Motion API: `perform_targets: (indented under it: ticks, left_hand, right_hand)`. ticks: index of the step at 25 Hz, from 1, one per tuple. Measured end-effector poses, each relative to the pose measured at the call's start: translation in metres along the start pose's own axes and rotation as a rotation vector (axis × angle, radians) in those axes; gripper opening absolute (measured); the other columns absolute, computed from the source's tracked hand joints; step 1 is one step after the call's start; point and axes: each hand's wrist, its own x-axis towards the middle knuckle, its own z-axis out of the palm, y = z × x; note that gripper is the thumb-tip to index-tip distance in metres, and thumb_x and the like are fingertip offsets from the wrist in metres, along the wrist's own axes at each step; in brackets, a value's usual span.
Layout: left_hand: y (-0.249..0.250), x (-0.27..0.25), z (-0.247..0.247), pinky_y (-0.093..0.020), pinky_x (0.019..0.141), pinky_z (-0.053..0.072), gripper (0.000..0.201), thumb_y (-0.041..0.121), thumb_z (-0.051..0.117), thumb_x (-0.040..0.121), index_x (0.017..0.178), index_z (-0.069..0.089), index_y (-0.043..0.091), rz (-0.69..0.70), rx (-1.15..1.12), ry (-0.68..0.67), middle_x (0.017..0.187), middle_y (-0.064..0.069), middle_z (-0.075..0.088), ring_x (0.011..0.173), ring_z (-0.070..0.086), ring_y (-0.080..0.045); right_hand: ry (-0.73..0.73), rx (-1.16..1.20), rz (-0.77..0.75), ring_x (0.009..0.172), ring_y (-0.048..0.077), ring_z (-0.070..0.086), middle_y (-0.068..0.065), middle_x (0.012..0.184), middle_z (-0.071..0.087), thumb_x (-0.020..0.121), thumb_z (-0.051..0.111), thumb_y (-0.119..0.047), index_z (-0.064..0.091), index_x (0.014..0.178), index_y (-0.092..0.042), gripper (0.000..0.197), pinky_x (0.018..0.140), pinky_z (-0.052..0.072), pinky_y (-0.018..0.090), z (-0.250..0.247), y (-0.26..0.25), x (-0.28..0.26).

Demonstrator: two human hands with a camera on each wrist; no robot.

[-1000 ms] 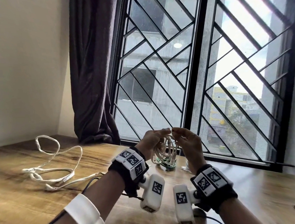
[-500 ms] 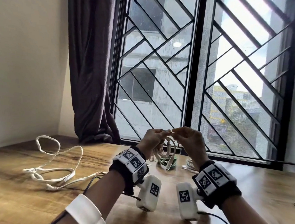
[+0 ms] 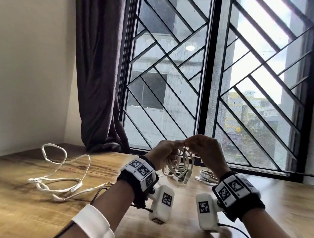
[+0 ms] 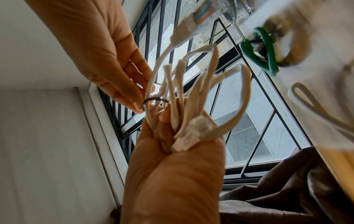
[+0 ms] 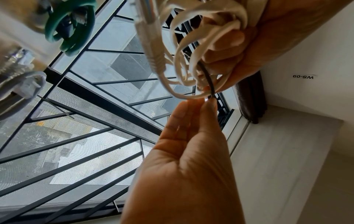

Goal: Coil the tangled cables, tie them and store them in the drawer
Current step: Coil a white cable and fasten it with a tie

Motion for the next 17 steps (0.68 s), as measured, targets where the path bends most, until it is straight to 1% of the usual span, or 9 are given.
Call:
perform_targets:
  ticks: [2, 3, 4, 6, 7, 9, 11, 14, 17]
  left_hand:
    - [0.0, -0.001, 0.002, -0.015, 0.036, 0.027, 0.025, 0.024, 0.055, 0.093, 0.07, 0.053, 0.015, -0.004, 0.002, -0.017, 0.043, 0.01, 0.022, 0.035, 0.019, -0.005]
    - [0.001, -0.001, 0.004, -0.015, 0.036, 0.026, 0.027, 0.026, 0.055, 0.094, 0.069, 0.051, 0.017, -0.004, 0.003, -0.025, 0.044, 0.009, 0.023, 0.035, 0.02, -0.005]
    - [0.001, -0.002, 0.006, -0.015, 0.035, 0.027, 0.028, 0.028, 0.055, 0.094, 0.069, 0.049, 0.017, 0.006, 0.017, -0.031, 0.043, 0.009, 0.025, 0.034, 0.021, -0.004]
    - [0.002, -0.004, 0.01, -0.015, 0.034, 0.027, 0.024, 0.027, 0.054, 0.095, 0.075, 0.047, 0.016, 0.048, 0.05, -0.041, 0.042, 0.01, 0.031, 0.033, 0.024, -0.003]
    - [0.003, -0.005, 0.011, -0.014, 0.033, 0.027, 0.019, 0.024, 0.054, 0.095, 0.08, 0.047, 0.016, 0.064, 0.058, -0.038, 0.041, 0.011, 0.033, 0.033, 0.025, -0.002]
    - [0.003, -0.006, 0.01, -0.014, 0.033, 0.026, 0.004, 0.018, 0.053, 0.096, 0.092, 0.053, 0.017, 0.067, 0.068, -0.043, 0.039, 0.012, 0.033, 0.032, 0.024, -0.002]
    - [0.001, -0.006, 0.006, -0.013, 0.033, 0.024, 0.01, 0.016, 0.051, 0.097, 0.098, 0.06, 0.018, 0.038, 0.082, -0.058, 0.038, 0.012, 0.03, 0.031, 0.022, -0.001]
    - [-0.001, -0.003, 0.003, -0.011, 0.032, 0.021, 0.016, 0.017, 0.054, 0.095, 0.082, 0.063, 0.015, 0.009, 0.108, -0.049, 0.038, 0.011, 0.026, 0.029, 0.019, -0.002]
    - [0.0, -0.004, 0.001, -0.012, 0.035, 0.02, 0.013, 0.019, 0.059, 0.091, 0.082, 0.066, 0.013, -0.029, 0.17, -0.07, 0.043, 0.008, 0.023, 0.033, 0.016, -0.004]
  right_hand:
    - [0.015, -0.172, -0.042, 0.063, 0.001, 0.064, -0.015, 0.07, 0.069, 0.08, 0.071, -0.022, 0.065, 0.074, -0.034, 0.014, 0.061, 0.05, 0.018, 0.0, 0.001, 0.001]
    - [0.056, -0.242, -0.028, 0.066, 0.003, 0.064, -0.016, 0.071, 0.068, 0.082, 0.069, -0.025, 0.065, 0.074, -0.033, 0.012, 0.062, 0.049, 0.021, -0.001, 0.002, 0.002]
    - [0.118, -0.278, 0.02, 0.069, 0.008, 0.064, -0.014, 0.073, 0.068, 0.083, 0.067, -0.026, 0.065, 0.076, -0.032, 0.009, 0.065, 0.049, 0.026, -0.003, 0.004, 0.003]
    - [0.214, -0.307, 0.157, 0.082, 0.019, 0.065, -0.003, 0.084, 0.07, 0.085, 0.063, -0.028, 0.067, 0.081, -0.027, 0.006, 0.072, 0.048, 0.03, -0.008, 0.008, 0.003]
    - [0.206, -0.329, 0.204, 0.087, 0.021, 0.064, 0.0, 0.088, 0.07, 0.086, 0.063, -0.027, 0.068, 0.083, -0.024, 0.006, 0.074, 0.046, 0.029, -0.009, 0.009, 0.002]
    - [0.107, -0.362, 0.212, 0.088, 0.02, 0.064, -0.001, 0.087, 0.069, 0.085, 0.064, -0.025, 0.069, 0.085, -0.021, 0.006, 0.073, 0.044, 0.028, -0.009, 0.009, 0.0]
    - [0.043, -0.378, 0.164, 0.085, 0.018, 0.063, -0.006, 0.079, 0.066, 0.083, 0.066, -0.025, 0.068, 0.083, -0.023, 0.003, 0.072, 0.045, 0.029, -0.004, 0.004, 0.0]
    - [0.023, -0.376, 0.124, 0.084, 0.016, 0.062, -0.01, 0.077, 0.064, 0.083, 0.066, -0.026, 0.063, 0.077, -0.03, 0.008, 0.071, 0.045, 0.029, 0.001, -0.002, 0.001]
    - [0.049, -0.439, 0.18, 0.091, 0.019, 0.061, -0.004, 0.09, 0.067, 0.088, 0.059, -0.026, 0.064, 0.085, -0.028, 0.006, 0.07, 0.04, 0.028, 0.0, -0.001, 0.001]
